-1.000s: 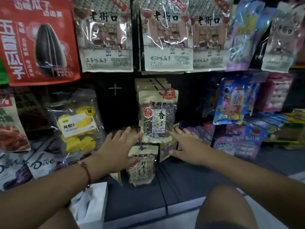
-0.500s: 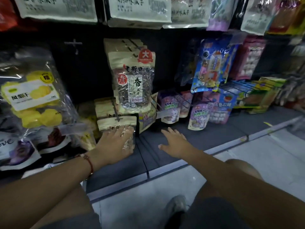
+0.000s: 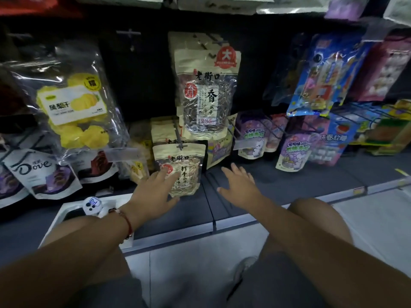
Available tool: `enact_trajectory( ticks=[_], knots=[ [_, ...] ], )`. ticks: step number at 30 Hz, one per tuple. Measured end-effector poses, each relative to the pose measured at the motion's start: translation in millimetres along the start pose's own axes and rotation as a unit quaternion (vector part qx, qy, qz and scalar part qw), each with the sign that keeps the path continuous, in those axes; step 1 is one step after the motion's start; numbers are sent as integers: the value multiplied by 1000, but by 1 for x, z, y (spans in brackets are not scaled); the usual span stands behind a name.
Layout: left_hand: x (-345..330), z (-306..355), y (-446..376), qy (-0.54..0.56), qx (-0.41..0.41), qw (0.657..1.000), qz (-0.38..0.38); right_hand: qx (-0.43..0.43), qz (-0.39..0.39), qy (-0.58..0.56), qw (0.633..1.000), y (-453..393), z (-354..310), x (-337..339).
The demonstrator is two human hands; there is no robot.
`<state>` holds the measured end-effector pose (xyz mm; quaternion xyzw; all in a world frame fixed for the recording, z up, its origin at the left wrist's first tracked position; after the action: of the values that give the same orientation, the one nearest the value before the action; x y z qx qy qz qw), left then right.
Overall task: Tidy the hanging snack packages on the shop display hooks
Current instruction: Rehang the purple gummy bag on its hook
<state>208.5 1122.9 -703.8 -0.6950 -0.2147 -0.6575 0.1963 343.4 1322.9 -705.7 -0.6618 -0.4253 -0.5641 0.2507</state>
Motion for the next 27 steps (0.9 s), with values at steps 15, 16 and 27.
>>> enact_trajectory(
  ticks=[15, 16, 27],
  knots=[
    [30, 204, -119, 45, -226, 973, -5, -191, 54, 16, 980, 40, 146, 50],
    [28, 216, -129, 53, -234, 971, -10, -206, 58, 12, 977, 40, 159, 54],
    [-21, 332, -279, 190, -173, 966, 25, -298, 134, -165, 931, -34, 322, 51]
  ],
)
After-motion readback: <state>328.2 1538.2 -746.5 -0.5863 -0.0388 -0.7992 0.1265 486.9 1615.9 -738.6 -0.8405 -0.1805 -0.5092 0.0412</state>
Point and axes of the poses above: each hand's wrist, its own y-axis away from the middle knuckle, its own x-axis out of the back of the hand, z = x × y, the point moved 5 cm from there along -y, towards the middle knuckle
